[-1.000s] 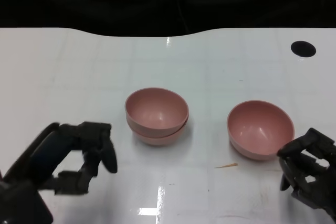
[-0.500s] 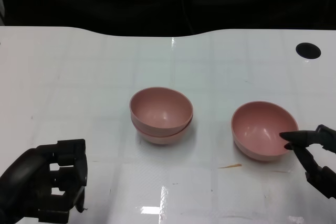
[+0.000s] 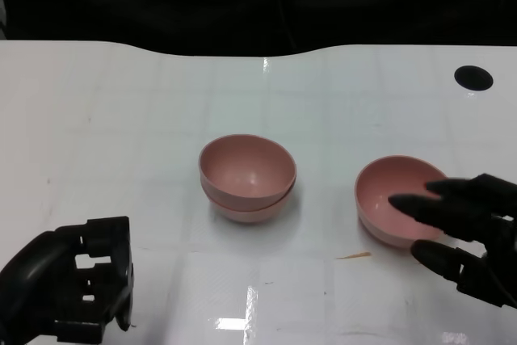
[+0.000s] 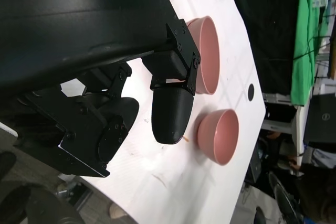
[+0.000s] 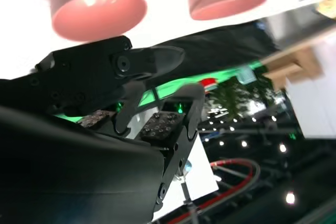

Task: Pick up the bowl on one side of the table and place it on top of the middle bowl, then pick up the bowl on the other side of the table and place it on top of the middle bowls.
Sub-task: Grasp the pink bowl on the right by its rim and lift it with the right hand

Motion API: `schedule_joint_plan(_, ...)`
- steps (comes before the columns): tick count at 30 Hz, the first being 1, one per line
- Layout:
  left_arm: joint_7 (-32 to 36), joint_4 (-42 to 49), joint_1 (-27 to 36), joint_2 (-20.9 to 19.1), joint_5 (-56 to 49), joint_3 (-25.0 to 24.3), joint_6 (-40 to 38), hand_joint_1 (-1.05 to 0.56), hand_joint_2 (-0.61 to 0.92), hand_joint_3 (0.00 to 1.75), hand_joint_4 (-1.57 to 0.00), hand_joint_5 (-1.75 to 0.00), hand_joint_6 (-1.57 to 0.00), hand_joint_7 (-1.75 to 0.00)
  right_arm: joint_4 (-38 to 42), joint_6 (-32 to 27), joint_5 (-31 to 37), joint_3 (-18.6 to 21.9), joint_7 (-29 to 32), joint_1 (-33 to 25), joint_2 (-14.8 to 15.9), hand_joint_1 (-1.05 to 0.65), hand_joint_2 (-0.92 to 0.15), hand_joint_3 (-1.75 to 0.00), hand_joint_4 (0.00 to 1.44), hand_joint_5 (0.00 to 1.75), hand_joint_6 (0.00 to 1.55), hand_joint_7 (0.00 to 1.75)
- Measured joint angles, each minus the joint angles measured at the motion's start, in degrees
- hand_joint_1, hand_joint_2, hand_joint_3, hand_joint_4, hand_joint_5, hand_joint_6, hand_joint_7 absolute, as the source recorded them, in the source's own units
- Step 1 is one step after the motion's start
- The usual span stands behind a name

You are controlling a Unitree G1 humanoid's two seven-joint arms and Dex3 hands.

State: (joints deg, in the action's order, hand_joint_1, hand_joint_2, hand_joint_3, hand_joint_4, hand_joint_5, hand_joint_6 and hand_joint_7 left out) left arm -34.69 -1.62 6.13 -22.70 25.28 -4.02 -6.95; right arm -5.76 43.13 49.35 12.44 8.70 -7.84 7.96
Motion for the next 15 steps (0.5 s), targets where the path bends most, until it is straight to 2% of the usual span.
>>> schedule_joint_plan(5, 0.0, -0.1, -0.5, 0.6, 0.2, -0.9, -2.2, 0.24, 0.73, 1.31, -0.97, -1.75, -0.79, -1.75, -3.4, -6.1, 1.4, -3.5, 0.2, -1.5, 2.7, -0.68, -0.92, -0.20, 0.41, 0.02, 0.50, 0.00)
schedule_joint_plan(10, 0.0, -0.2, -0.5, 0.9, 0.2, -1.2, -2.8, 0.24, 0.74, 1.31, -0.97, -1.75, -0.79, -1.75, -4.1, -8.6, 1.3, -5.7, 1.7, -1.9, 4.8, -0.71, -0.92, -0.21, 0.40, 0.01, 0.48, 0.00)
schedule_joint_plan(12, 0.0, -0.6, -0.5, 1.1, 1.8, -1.8, -5.1, 0.21, 0.76, 1.34, -0.97, -1.75, -0.80, -1.75, -4.2, -12.0, 2.8, -7.9, -1.2, -0.6, 6.4, -0.79, -0.92, -0.22, 0.36, 0.01, 0.41, 0.00)
schedule_joint_plan(15, 0.0, -1.7, -1.0, 1.5, 4.7, -2.7, -8.9, 0.20, 0.77, 1.35, -0.98, -1.75, -0.81, -1.75, -2.5, -17.4, 6.1, -11.7, -6.0, 3.6, 8.8, -0.82, -0.92, -0.21, 0.37, 0.02, 0.41, 0.01)
